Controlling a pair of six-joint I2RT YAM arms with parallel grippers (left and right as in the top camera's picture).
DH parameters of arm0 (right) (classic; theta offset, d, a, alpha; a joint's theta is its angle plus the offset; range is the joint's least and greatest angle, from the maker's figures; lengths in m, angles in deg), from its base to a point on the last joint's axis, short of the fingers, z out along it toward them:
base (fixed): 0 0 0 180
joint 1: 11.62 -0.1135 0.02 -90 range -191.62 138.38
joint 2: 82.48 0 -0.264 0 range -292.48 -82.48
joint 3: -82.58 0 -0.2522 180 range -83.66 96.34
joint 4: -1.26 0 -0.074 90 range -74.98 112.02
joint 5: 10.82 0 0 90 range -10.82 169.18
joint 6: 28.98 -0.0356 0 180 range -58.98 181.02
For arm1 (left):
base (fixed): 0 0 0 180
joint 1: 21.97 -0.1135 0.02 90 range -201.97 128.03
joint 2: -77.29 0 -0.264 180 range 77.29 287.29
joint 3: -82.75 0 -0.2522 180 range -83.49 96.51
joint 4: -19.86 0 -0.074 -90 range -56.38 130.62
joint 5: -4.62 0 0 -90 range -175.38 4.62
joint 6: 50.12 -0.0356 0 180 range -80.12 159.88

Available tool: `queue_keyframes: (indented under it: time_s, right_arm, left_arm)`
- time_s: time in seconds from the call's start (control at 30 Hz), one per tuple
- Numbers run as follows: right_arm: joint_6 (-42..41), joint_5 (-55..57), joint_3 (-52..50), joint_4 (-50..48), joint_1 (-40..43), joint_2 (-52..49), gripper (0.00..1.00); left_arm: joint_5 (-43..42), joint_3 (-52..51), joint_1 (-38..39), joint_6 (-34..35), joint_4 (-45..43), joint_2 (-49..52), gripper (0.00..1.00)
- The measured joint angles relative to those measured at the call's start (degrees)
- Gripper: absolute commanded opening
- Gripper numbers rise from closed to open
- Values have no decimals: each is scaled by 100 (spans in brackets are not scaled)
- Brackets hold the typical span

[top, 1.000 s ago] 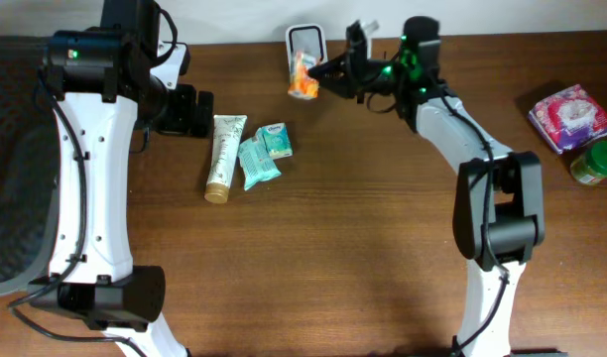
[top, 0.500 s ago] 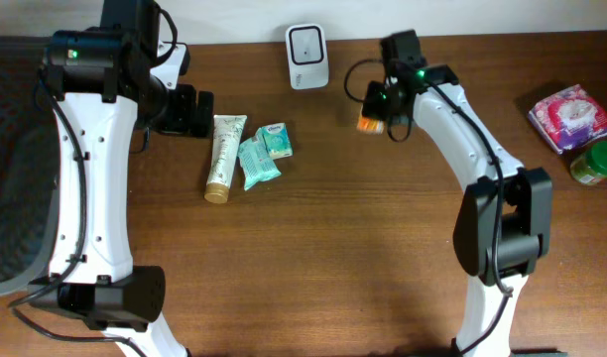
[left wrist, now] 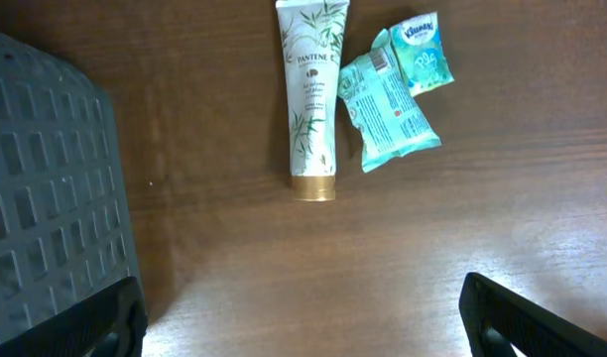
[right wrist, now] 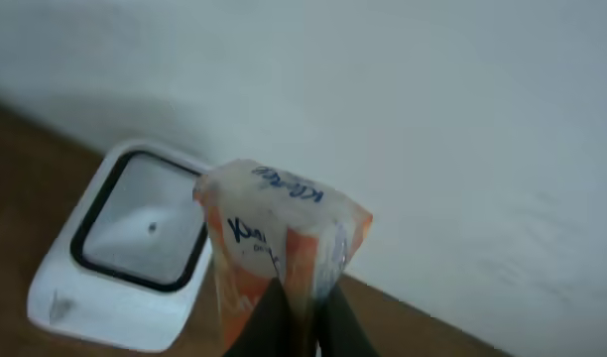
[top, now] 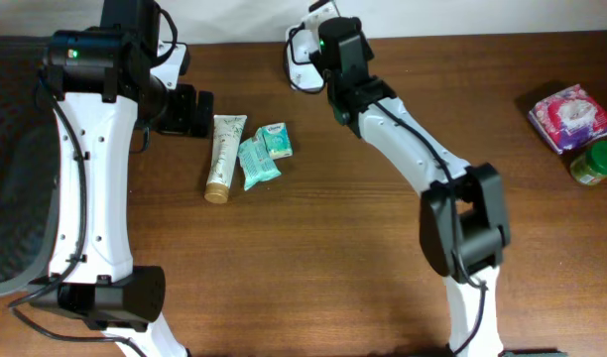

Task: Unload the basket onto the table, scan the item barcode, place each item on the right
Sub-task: 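Hold the orange pack's barcode over the scanner window, then carry the orange pack right and set it beside the purple package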

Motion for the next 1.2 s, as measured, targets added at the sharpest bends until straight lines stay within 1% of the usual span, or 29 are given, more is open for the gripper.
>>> queue_keyframes:
  time_s: [0.03,0.17,0.23,0.33,0.4,0.5,0.73,0.93,1.03,1.07,1.13,1.2]
  right_arm:
    - [428,-120,-4,-387,0,-275,4]
    - [1298,-428,-33,-1292,0,-680,4]
    - [1637,-726,-28,-1526,0,-684,4]
    - [1836,-1272,-28,-1532,0,-684,4]
    - [1891,-1591,-28,-1659,0,-706,4]
    - [1939,-1720,-28,-1926,39,-890,4]
    - [1792,-2061,-28,-1950,501,-1049,4]
    - [2122,-2184,-28,-1759,487,-1049,4]
    - [2094,-2184,-28,-1698,487,-1049,4]
    - [2024,-2181,-28,-1698,485,-1049,4]
    - [1628,-2035,-31,-1958,483,-1051,4]
    - [1005,-1510,-24,-2310,490,-1049,4]
  left_arm:
    - [2,0,0,0,0,0,99]
    - [0,0,0,0,-2,0,99]
    - [0,0,0,0,-4,0,99]
    - [0,0,0,0,-4,0,99]
    - [0,0,0,0,-4,0,99]
    - [2,0,0,0,-4,0,99]
    - [0,0,0,0,-4,0,99]
    - [0,0,0,0,-4,0,99]
    - [0,0,0,0,-2,0,99]
    - [0,0,0,0,-4,0,99]
    - [0,0,0,0,-2,0,99]
    - [0,0,0,0,-4,0,99]
